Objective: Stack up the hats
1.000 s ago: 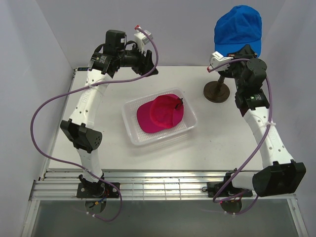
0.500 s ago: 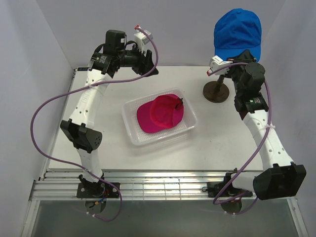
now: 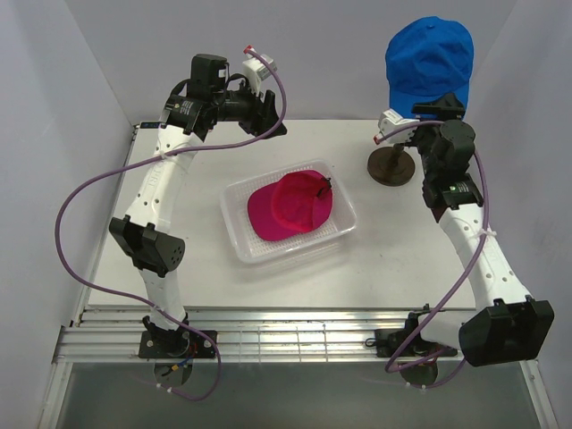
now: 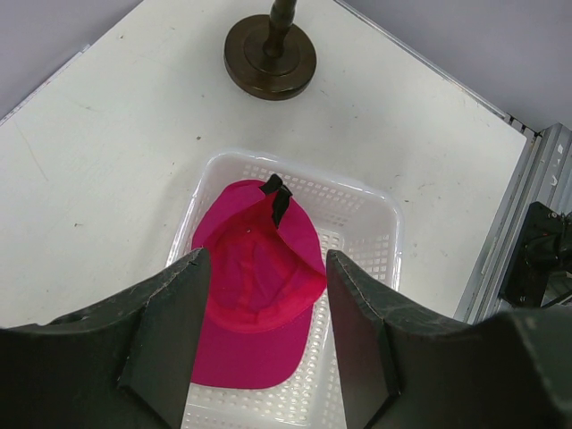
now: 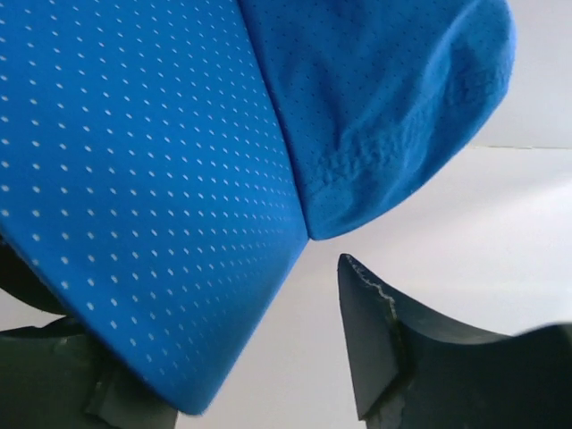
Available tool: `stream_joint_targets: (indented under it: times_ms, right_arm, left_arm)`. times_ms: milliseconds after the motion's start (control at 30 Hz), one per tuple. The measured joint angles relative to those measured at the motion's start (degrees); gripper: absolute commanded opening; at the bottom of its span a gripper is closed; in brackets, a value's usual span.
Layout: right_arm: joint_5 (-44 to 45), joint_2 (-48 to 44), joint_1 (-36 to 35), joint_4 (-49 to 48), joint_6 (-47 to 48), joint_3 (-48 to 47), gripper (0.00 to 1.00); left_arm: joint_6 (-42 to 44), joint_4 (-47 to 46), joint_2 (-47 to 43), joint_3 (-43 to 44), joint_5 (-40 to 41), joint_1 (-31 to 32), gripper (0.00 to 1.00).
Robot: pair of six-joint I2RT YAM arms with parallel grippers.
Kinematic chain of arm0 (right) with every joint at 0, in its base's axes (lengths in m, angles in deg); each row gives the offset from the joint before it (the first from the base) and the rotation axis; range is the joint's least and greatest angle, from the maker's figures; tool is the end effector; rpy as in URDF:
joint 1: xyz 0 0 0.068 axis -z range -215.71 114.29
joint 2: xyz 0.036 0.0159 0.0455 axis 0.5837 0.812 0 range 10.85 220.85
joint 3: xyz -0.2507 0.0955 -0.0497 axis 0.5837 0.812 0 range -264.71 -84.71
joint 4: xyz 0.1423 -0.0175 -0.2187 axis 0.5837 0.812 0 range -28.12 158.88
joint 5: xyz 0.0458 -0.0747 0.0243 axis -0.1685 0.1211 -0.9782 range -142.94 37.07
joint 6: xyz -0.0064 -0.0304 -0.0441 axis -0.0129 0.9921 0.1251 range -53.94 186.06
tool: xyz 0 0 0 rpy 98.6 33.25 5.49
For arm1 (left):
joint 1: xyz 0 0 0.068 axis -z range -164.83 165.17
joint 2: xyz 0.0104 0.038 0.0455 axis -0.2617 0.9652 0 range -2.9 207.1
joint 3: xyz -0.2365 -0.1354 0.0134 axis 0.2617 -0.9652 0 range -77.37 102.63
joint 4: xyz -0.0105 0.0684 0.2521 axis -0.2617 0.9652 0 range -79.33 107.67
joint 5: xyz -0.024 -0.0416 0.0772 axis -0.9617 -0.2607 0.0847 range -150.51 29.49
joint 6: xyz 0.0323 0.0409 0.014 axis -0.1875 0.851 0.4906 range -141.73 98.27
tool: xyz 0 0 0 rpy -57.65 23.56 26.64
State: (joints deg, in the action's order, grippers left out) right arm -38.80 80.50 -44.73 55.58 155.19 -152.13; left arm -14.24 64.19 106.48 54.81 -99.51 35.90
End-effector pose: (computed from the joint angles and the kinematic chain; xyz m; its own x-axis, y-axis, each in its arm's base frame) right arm 0.2814 0.0359 0.4192 -0.0876 -0.9956 -0.0325 0.0714 0.0263 -0.9971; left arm 0.3640 -0.1616 0.4608 -0.3719 0.2489 -0.8943 0.8366 0.5073 -0.2067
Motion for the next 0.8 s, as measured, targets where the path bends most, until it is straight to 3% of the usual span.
stream_joint_targets:
  times_ms: [33, 133, 800]
  right_arm:
    - [0.13, -0.33, 0.00, 0.04, -0.11, 0.07, 0.78]
    - [0.55, -1.68, -0.04, 0.42, -0.72, 0.20, 0.92]
    - [-1.90, -18.36, -0.83, 8.00, -5.66, 8.02, 0.89]
  left_arm:
    - [0.00, 0.00, 0.00, 0.00, -0.02, 0.00, 0.65]
    - [0.00, 0.00, 0.00, 0.00, -0.02, 0.00, 0.65]
    - [0.02, -0.02, 0.00, -0.35, -0.04, 0.00, 0.66]
